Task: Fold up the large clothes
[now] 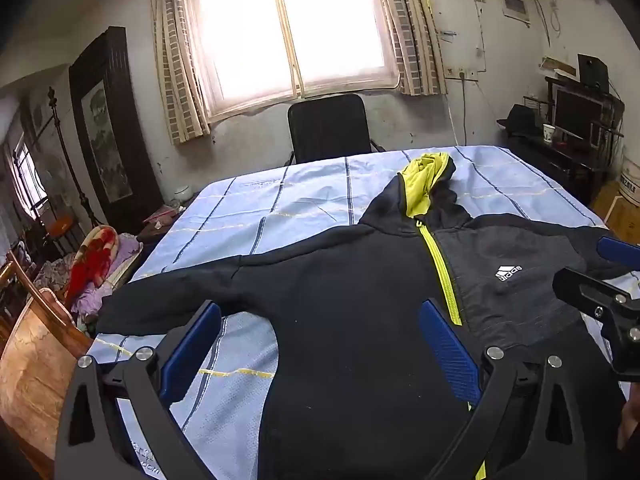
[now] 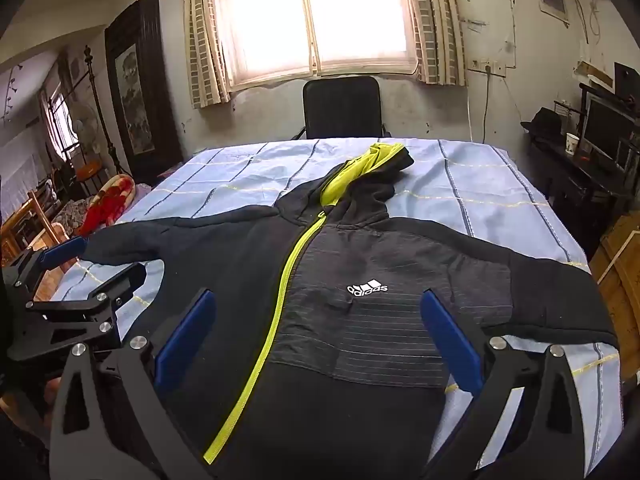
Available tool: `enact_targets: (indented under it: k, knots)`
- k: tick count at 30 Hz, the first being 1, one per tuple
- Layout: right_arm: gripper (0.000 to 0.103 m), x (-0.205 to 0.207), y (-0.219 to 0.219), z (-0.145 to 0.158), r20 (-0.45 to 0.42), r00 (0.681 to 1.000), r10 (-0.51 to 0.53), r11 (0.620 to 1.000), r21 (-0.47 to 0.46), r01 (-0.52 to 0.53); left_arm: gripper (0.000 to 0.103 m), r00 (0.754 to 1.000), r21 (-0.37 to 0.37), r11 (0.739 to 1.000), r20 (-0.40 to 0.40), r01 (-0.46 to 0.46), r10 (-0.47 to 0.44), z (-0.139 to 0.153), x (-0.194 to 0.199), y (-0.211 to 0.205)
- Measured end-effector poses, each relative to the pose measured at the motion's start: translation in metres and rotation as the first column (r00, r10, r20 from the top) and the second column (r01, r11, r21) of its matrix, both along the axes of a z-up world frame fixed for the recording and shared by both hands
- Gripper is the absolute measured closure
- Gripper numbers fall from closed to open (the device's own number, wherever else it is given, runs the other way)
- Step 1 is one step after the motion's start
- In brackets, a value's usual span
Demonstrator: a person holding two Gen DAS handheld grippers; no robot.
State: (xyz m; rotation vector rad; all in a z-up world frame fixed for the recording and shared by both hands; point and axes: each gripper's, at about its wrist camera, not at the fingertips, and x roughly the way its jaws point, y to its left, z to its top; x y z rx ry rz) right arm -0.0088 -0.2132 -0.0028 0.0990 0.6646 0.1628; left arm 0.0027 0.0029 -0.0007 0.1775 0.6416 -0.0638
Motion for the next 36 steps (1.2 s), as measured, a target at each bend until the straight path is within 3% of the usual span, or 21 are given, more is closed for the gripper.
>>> enact_targets:
  k: [3, 7, 17, 36]
  knots:
    - [0.004, 0.003, 0.001, 0.001, -0.003, 1.000, -0.003, 1.000, 0.016, 0.003, 0.003, 0.999, -0.010, 1.000, 0.033, 0.017, -0.017, 0.004, -0.008, 0.002]
    - [0.004, -0.003, -0.011, 0.000, 0.040, 0.999, -0.026, 0.998, 0.065, 0.023, 0.003, 1.000, 0.010, 1.000, 0.012, 0.009, -0.009, 0.002, -0.009, -0.005]
    - [0.004, -0.007, -0.012, -0.006, 0.007, 0.999, -0.040, 0.998, 0.053, 0.039, 0.003, 0.998, -0.010, 0.999, -0.044, -0.034, 0.033, -0.016, -0.004, 0.002]
    - [0.004, -0.006, -0.011, -0.011, -0.003, 0.999, -0.038, 0.997, 0.061, 0.038, 0.003, 0.999, 0.007, 0.999, -0.028, -0.041, 0.041, -0.015, -0.006, 0.003]
